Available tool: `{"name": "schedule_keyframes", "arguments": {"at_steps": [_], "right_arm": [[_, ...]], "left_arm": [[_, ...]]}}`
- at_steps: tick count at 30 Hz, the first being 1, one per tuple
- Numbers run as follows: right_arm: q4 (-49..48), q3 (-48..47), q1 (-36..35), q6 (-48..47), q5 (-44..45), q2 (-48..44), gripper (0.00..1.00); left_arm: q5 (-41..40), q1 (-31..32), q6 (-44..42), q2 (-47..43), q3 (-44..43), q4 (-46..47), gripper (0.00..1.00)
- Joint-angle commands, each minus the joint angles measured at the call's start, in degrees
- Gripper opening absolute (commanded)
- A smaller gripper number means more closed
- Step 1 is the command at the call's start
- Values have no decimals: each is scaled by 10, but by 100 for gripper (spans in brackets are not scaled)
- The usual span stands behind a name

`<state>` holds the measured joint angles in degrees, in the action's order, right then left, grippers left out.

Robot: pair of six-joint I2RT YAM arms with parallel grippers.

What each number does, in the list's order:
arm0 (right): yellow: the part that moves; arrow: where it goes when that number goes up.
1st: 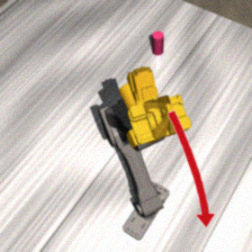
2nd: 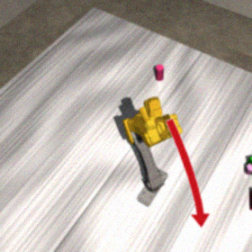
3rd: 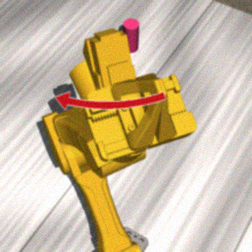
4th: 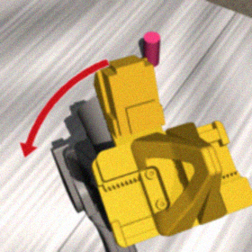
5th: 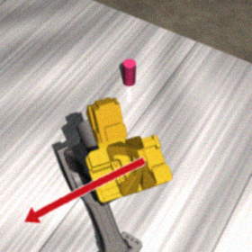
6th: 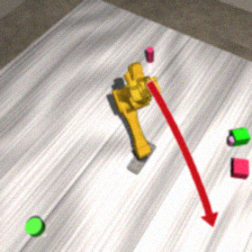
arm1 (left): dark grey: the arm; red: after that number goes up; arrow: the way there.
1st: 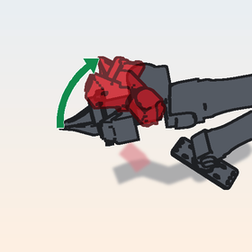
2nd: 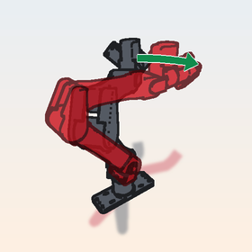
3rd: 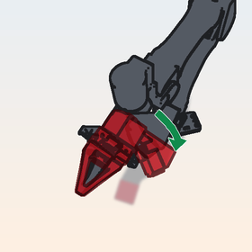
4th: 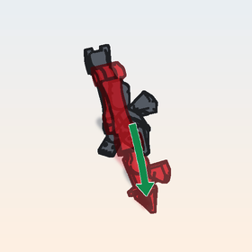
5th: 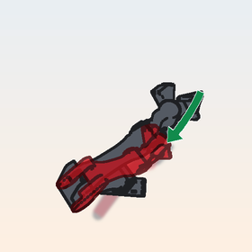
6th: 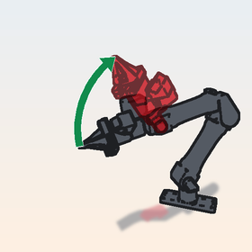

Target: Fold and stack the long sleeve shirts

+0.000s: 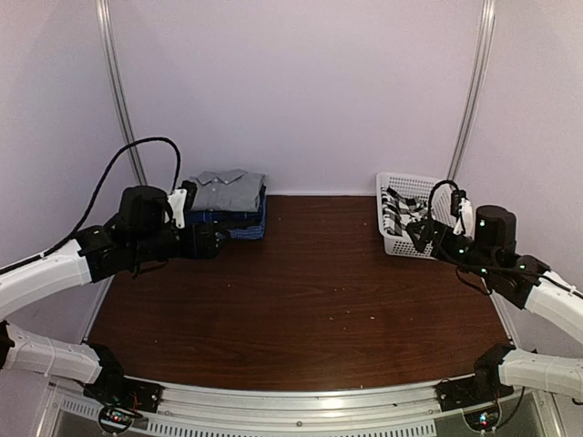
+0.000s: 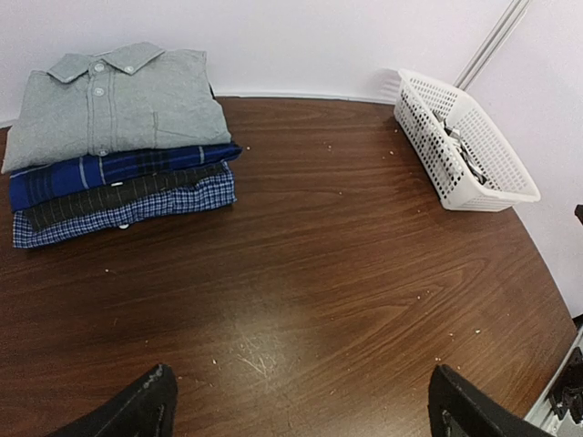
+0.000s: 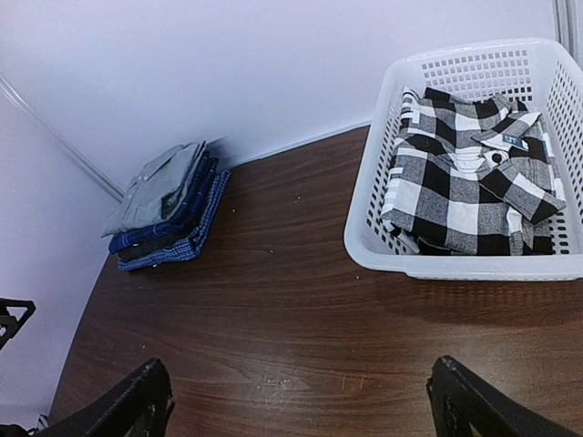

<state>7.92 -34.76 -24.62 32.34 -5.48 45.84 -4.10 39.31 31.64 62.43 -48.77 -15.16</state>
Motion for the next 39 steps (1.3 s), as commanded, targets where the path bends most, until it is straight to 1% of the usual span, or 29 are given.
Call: {"name": "schedule_keyframes", "arguments": {"at_steps": [1, 9, 13, 16, 18, 25, 27, 35, 39], "right_arm": [[19, -6, -2, -8, 28, 11, 100], [37, -56, -2, -17, 73, 63, 100], [39, -91, 0, -34, 91, 110, 100], [50, -134, 17, -54, 105, 167, 100], [53, -166, 42, -66, 94, 210, 100], [59, -248, 115, -96, 96, 356, 100], [65, -277, 132, -102, 92, 409, 100], [105, -405, 174, -120, 92, 588, 100], [128, -479, 191, -117, 81, 669, 98]], "left_arm": [[-8, -3, 1, -15, 2, 11, 98], [-10, -3, -6, -22, -1, 2, 98], [-8, -3, -8, -24, -2, 2, 98], [-5, -3, -10, -24, -4, 1, 98], [-2, -3, -10, -24, -6, 0, 98], [9, -3, -7, -29, -8, -1, 98], [12, -3, -7, -30, -9, -1, 98], [18, -3, -8, -34, -11, 3, 98], [27, -3, -11, -33, -14, 3, 98]]}}
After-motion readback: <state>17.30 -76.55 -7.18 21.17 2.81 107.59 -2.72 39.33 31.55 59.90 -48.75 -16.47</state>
